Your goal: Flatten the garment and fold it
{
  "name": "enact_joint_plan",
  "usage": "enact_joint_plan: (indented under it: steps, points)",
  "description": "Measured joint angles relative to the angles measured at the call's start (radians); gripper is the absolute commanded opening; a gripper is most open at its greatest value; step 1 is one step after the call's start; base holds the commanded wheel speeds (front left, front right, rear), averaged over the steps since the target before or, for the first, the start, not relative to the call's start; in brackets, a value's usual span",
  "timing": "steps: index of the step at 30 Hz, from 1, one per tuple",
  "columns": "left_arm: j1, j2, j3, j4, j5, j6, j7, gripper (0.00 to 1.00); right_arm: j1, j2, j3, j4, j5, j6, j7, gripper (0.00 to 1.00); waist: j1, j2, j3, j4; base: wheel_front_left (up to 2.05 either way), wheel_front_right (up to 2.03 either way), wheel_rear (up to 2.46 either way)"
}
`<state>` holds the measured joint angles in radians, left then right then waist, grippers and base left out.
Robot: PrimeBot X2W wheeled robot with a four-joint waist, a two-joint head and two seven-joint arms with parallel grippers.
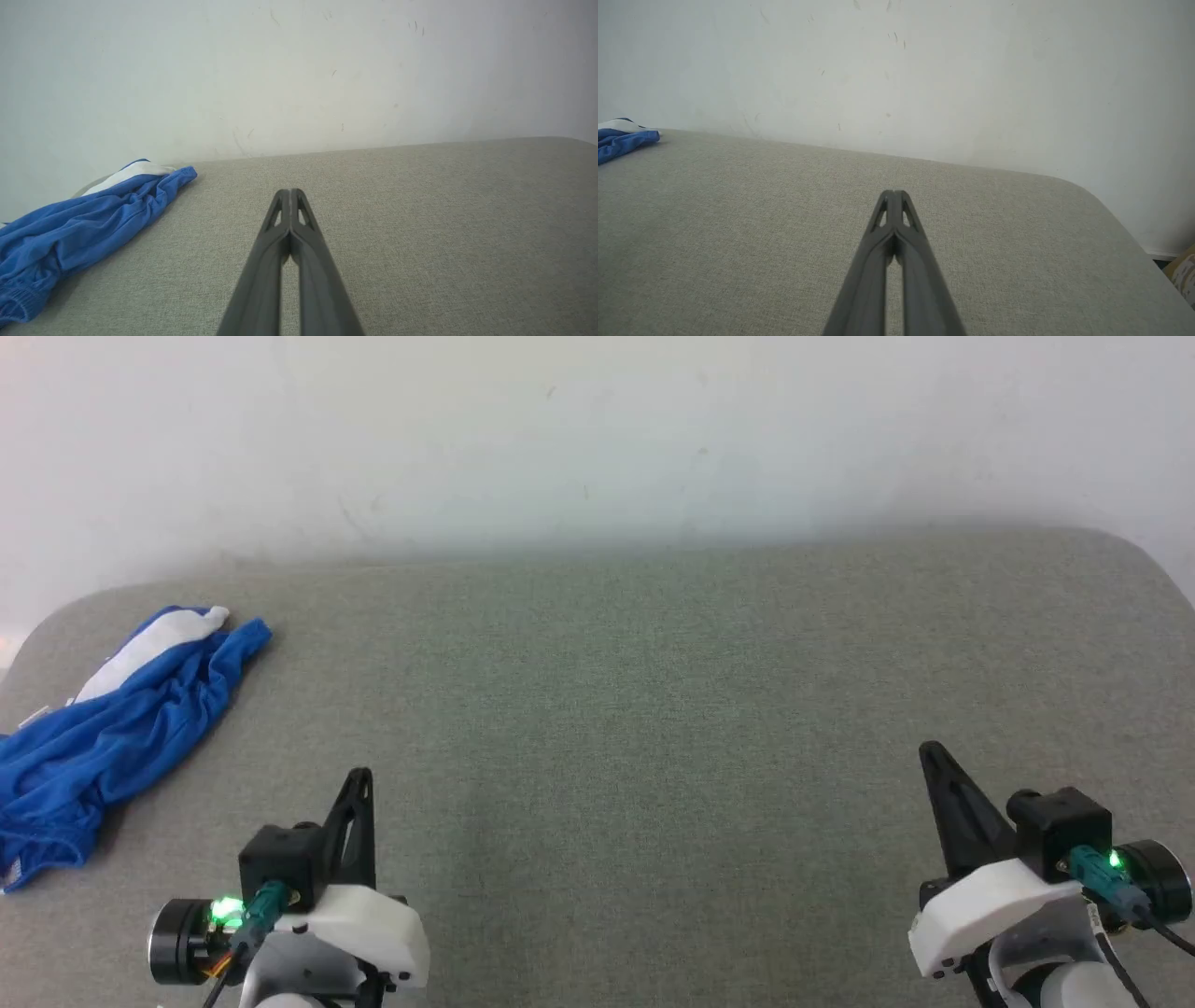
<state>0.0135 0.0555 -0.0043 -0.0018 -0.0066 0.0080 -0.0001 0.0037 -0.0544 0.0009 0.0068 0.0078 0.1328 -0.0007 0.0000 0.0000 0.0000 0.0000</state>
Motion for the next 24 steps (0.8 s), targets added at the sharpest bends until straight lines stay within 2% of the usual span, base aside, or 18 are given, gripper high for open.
enact_joint_plan:
  steps: [15, 16, 24]
  points:
    - [0.000, 0.000, 0.000, 0.000, 0.000, 0.000, 0.000, 0.00, 0.000, 0.000, 0.000, 0.000, 0.000, 0.000, 0.000, 0.00, 0.0000, 0.0000, 0.000, 0.000, 0.00, 0.00, 0.00]
    - [0.000, 0.000, 0.000, 0.000, 0.000, 0.000, 0.000, 1.00, 0.000, 0.000, 0.000, 0.000, 0.000, 0.000, 0.000, 1.00, 0.0000, 0.0000, 0.000, 0.000, 0.00, 0.00, 0.00]
    - [0.000, 0.001, -0.003, 0.000, 0.000, 0.005, -0.002, 1.00, 0.000, -0.001, -0.006, 0.002, 0.003, 0.000, -0.003, 1.00, 0.0000, 0.0000, 0.001, 0.000, 0.00, 0.00, 0.00]
